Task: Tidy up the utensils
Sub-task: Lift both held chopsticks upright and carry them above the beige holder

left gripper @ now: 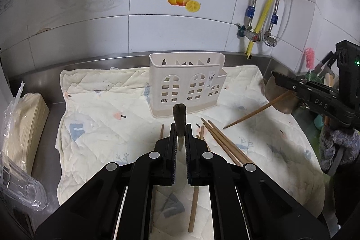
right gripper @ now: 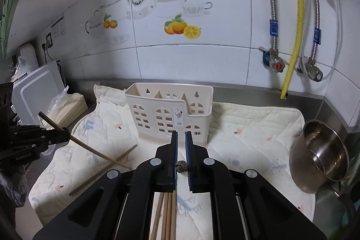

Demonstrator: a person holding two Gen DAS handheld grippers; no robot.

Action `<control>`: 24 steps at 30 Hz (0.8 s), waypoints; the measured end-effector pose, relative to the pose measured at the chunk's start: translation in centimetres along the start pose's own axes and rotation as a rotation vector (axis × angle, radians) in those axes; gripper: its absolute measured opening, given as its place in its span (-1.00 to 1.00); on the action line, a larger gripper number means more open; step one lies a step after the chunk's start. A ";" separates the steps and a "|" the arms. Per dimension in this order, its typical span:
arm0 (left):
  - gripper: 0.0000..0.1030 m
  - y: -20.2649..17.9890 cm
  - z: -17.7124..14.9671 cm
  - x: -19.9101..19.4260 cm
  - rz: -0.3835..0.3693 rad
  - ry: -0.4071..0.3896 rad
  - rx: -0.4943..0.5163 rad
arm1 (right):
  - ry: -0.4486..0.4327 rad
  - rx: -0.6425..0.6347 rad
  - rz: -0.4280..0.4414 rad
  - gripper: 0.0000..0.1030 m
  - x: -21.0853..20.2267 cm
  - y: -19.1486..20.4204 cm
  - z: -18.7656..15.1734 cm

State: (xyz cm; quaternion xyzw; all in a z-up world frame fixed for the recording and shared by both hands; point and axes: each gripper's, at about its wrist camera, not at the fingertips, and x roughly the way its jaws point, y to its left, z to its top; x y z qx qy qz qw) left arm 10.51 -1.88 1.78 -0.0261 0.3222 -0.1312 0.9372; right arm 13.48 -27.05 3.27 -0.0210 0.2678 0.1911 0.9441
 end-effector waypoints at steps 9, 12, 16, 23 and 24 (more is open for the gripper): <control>-0.89 0.2 3.1 -0.4 -0.004 -0.032 0.025 | -0.002 -0.024 0.003 -0.88 1.6 0.2 2.1; -0.89 -0.3 5.4 -1.3 -0.016 -0.068 0.053 | -0.005 -0.037 0.013 -0.88 1.6 0.2 3.8; -0.89 -1.0 8.9 -2.6 -0.038 -0.126 0.082 | -0.023 -0.061 0.020 -0.88 1.3 0.3 6.6; -0.89 -1.6 14.9 -3.8 -0.001 -0.240 0.118 | -0.122 -0.058 0.019 -0.88 -0.1 -0.2 12.6; -0.89 -1.5 15.8 -3.7 0.007 -0.254 0.119 | -0.143 -0.054 0.016 -0.88 -0.2 -0.3 13.4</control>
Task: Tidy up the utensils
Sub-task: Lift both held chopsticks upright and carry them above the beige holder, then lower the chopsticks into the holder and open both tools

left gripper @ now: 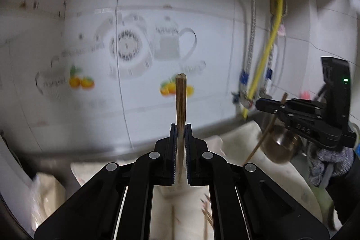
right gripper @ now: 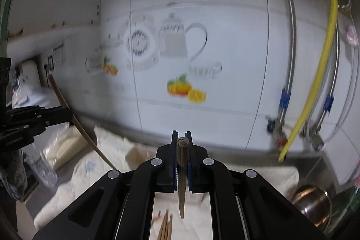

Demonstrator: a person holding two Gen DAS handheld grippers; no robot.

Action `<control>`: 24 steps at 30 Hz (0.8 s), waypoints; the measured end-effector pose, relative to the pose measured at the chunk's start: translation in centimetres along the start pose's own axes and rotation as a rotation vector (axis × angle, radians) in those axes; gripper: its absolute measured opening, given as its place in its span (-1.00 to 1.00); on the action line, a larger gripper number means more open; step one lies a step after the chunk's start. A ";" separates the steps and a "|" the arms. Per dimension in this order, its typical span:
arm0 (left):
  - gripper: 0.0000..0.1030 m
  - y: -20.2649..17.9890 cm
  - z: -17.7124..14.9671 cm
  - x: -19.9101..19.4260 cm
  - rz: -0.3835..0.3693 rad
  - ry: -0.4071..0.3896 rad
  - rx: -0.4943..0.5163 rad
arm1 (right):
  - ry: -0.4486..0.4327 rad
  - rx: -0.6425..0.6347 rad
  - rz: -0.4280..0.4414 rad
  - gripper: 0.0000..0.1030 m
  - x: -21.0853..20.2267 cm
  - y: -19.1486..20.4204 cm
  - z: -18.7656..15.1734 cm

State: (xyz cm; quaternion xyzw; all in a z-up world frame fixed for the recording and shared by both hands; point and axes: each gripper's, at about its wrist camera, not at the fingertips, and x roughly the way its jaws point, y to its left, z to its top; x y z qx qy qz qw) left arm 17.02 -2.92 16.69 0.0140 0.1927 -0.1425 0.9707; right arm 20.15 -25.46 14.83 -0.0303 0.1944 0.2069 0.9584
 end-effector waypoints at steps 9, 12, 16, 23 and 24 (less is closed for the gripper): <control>-0.89 1.9 1.4 5.6 0.050 0.006 -0.027 | -0.078 0.030 -0.065 -0.88 3.8 -1.1 3.1; -0.89 2.9 0.1 7.8 0.044 0.045 -0.061 | -0.048 0.050 -0.071 -0.88 5.9 -1.6 2.4; -0.89 3.8 -2.0 10.0 0.044 0.098 -0.088 | 0.009 0.072 -0.064 -0.88 8.6 -2.2 0.4; -0.89 4.9 -4.8 12.7 0.020 0.185 -0.125 | 0.084 0.075 -0.059 -0.88 11.1 -2.5 -2.2; -0.89 5.0 -5.1 12.9 0.020 0.193 -0.129 | 0.089 0.074 -0.062 -0.88 11.2 -2.5 -2.4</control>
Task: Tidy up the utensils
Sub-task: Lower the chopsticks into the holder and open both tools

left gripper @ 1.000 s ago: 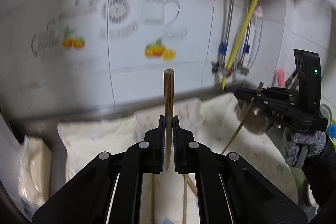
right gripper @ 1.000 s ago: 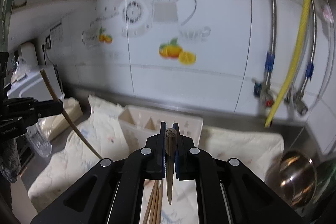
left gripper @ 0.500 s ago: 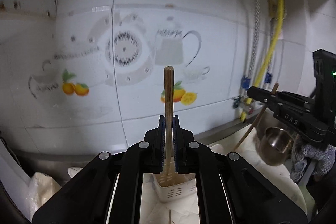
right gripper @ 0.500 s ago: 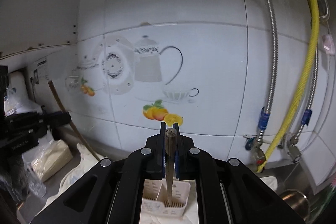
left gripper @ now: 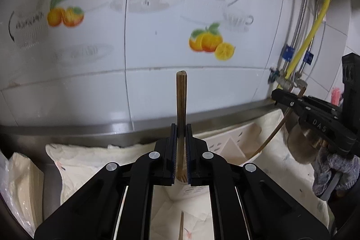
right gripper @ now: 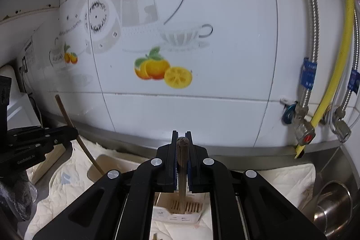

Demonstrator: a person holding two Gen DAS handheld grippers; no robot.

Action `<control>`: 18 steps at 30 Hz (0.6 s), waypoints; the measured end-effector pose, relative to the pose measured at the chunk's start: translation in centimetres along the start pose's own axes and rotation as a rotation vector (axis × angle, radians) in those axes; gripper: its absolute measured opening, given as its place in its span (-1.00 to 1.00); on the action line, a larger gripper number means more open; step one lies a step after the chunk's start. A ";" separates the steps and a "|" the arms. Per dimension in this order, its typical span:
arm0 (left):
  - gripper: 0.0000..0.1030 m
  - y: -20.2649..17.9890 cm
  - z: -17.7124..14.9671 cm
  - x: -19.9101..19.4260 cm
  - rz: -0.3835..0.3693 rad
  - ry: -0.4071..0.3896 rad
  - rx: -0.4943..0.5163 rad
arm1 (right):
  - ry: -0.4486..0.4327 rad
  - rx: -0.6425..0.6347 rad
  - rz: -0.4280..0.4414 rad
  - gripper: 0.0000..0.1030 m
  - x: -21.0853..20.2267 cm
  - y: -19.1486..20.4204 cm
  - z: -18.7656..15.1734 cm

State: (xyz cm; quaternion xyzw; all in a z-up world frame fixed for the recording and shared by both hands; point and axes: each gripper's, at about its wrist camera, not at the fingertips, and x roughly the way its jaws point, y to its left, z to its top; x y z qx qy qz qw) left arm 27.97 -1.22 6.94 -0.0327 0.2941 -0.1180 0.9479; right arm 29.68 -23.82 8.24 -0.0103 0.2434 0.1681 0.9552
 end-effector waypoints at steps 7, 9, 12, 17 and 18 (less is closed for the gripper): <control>-0.74 0.2 -0.3 -0.3 0.007 0.006 -0.010 | -0.022 -0.007 -0.034 -0.55 -1.3 -0.3 0.1; -0.53 -0.1 -0.1 -1.5 0.012 -0.017 -0.003 | -0.044 -0.016 -0.052 -0.42 -2.8 -0.3 0.3; -0.33 -0.2 -0.3 -3.8 0.009 -0.057 -0.014 | -0.075 -0.020 -0.064 -0.17 -4.9 -0.3 0.3; -0.16 -0.5 -2.0 -7.5 0.013 -0.088 -0.030 | -0.117 -0.014 -0.053 0.13 -9.5 0.3 -1.3; -0.13 -0.6 -2.7 -8.3 0.012 -0.092 -0.031 | -0.118 -0.014 -0.049 0.19 -10.2 0.6 -2.0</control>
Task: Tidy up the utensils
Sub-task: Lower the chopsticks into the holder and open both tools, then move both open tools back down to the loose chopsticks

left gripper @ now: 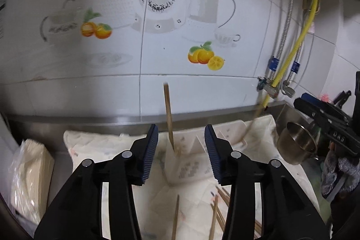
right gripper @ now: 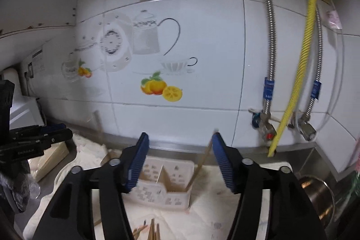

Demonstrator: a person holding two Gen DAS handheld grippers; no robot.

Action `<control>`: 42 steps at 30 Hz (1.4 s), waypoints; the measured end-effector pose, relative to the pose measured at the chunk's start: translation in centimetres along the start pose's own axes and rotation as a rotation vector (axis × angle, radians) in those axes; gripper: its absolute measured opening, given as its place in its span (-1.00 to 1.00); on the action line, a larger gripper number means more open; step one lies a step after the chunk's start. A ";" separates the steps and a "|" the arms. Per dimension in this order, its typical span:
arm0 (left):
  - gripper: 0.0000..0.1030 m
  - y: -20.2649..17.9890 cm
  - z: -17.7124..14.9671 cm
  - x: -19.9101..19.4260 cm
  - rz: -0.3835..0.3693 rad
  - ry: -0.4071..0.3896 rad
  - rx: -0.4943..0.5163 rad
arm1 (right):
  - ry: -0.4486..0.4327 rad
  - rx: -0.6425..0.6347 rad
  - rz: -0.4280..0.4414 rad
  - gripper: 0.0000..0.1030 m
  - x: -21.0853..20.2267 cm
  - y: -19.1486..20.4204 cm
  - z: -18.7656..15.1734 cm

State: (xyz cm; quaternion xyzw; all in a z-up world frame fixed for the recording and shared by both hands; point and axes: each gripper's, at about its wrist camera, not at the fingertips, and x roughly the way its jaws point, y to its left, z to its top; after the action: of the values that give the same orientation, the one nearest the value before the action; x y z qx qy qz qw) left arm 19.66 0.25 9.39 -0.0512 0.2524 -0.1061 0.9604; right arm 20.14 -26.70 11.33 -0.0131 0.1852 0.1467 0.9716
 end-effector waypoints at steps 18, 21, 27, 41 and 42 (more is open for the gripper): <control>0.02 1.5 -15.5 -7.0 0.038 0.092 -0.069 | 0.171 -0.028 0.032 0.36 -6.4 3.3 -15.8; 0.02 1.9 -17.0 -7.4 0.035 0.109 -0.099 | 0.215 0.001 0.042 0.28 -6.9 3.1 -18.1; 0.02 1.6 -19.6 -7.9 0.046 0.145 -0.111 | 0.279 0.014 0.035 0.08 -7.4 2.5 -21.5; 0.02 2.2 -22.5 -7.7 0.065 0.205 -0.149 | 0.440 -0.007 0.039 -0.54 -4.9 1.9 -26.1; 0.02 2.3 -22.7 -7.7 0.064 0.209 -0.152 | 0.445 -0.010 0.042 -0.57 -4.8 1.9 -26.1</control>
State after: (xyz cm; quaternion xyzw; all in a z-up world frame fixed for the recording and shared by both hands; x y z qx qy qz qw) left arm 2.33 3.23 -6.99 -0.1043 0.3599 -0.0606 0.9252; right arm 6.05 -28.28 -11.21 -0.0460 0.3947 0.1615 0.9033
